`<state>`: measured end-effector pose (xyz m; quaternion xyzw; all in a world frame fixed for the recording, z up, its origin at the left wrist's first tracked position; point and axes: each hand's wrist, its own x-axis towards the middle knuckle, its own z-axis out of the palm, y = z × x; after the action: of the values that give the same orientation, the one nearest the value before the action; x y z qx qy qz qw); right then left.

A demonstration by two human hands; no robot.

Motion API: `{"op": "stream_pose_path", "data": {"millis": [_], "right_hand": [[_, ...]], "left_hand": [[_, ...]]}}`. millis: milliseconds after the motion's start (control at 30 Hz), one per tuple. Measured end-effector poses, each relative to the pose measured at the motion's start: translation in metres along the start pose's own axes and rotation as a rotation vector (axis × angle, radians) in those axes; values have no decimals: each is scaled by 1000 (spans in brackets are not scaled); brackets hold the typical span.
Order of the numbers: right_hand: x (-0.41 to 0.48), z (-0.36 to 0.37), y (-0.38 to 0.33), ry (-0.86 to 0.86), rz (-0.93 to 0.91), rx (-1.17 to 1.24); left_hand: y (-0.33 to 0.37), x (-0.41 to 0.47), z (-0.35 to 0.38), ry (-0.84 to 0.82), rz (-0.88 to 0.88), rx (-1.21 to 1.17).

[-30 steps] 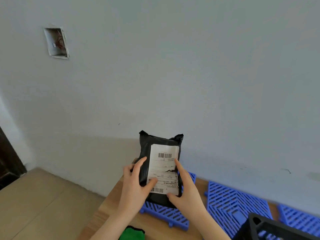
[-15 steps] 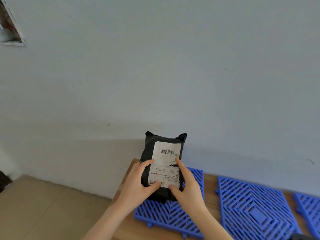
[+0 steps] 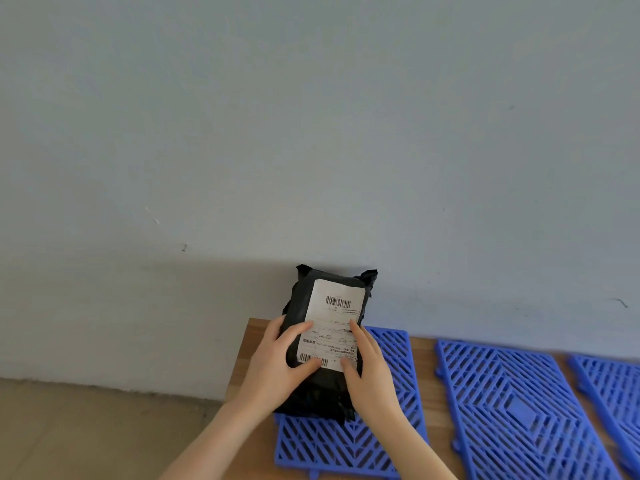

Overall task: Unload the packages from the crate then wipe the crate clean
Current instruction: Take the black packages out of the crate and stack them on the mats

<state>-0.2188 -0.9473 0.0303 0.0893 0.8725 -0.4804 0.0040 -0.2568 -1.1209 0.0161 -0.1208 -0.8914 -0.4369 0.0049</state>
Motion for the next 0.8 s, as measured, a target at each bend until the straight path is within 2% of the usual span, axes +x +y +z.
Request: {"op": "stream_pose_path", "data": {"millis": [200,400,800], "right_hand": [[11,19,11,-62,41,39],[16,30,8,-74,6,102],[21,38,6,-22,47,84]], "left_hand": [[-21,1,10,-79,-28,-35],[-30,-3,5,-25,-22,2],[-27,9,3,-101,-60,-57]]}}
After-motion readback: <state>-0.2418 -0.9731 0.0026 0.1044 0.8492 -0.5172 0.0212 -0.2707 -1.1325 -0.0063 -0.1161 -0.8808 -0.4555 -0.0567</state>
